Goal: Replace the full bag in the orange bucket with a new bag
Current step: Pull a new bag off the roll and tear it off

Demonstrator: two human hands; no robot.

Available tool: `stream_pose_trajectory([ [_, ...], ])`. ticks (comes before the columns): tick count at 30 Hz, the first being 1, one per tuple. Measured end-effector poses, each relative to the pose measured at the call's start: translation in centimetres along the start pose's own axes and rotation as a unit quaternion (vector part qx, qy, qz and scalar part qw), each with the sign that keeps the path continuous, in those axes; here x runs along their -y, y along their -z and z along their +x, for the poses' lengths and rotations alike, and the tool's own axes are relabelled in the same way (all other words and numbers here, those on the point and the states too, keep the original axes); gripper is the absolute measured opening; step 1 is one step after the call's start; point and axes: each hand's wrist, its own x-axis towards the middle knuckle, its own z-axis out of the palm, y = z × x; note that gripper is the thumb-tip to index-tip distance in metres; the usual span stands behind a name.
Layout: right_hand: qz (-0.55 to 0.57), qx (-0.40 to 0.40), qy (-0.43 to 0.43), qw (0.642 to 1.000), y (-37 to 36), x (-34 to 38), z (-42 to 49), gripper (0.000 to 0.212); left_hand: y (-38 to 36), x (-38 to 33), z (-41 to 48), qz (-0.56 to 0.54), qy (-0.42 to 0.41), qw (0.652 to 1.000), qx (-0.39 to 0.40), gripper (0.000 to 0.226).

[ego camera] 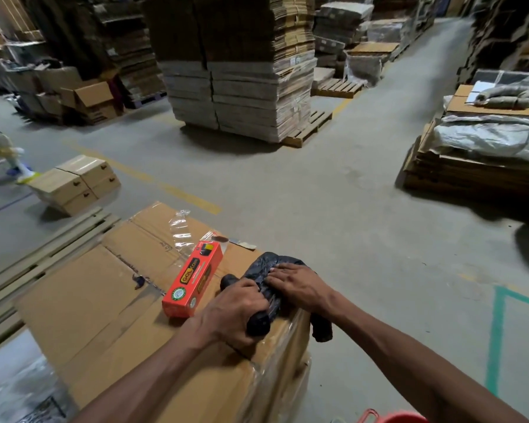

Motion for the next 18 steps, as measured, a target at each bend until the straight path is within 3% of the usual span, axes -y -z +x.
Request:
stream_pose_trajectory([
  [4,0.111,0.019,-0.05,0.992,0.8,0.7,0.5,0.041,0.1,0.2,-0.4,-0.066,0.037,0.989,-0.124,0.021],
  [7,0.282,0.076,-0.056,0.955,2.4,2.2,0.9,0.071,0.2,0.2,-0.3,-0.102,0.067,0.978,-0.169,0.024],
  [8,0.329,0.082,-0.054,0.939,3.0,2.8,1.4,0.072,0.2,0.0,0.1,-0.126,0.079,0.973,-0.176,0.024],
  [11,0.459,0.086,-0.124,0.875,5.2,4.0,2.7,0.024,1.1,-0.9,1.7,-0.247,0.166,0.932,-0.209,0.012],
  [13,0.507,0.092,-0.171,0.84,5.8,3.5,3.0,0.01,3.1,-1.2,2.9,-0.353,0.296,0.866,-0.195,0.015],
  [14,0.537,0.089,-0.185,0.818,6.0,3.3,3.0,0.009,4.3,-1.1,3.3,-0.422,0.368,0.81,-0.176,0.015],
  [16,0.611,0.077,-0.203,0.761,6.1,3.1,2.8,0.018,5.9,-0.8,3.7,-0.574,0.462,0.661,-0.144,0.017],
  [17,0.645,0.074,-0.213,0.731,6.2,3.0,2.8,0.02,6.3,-0.6,3.8,-0.635,0.475,0.594,-0.136,0.023],
  [18,0.668,0.074,-0.224,0.706,6.4,3.0,2.9,0.022,6.5,-0.6,3.8,-0.674,0.472,0.551,-0.137,0.028],
])
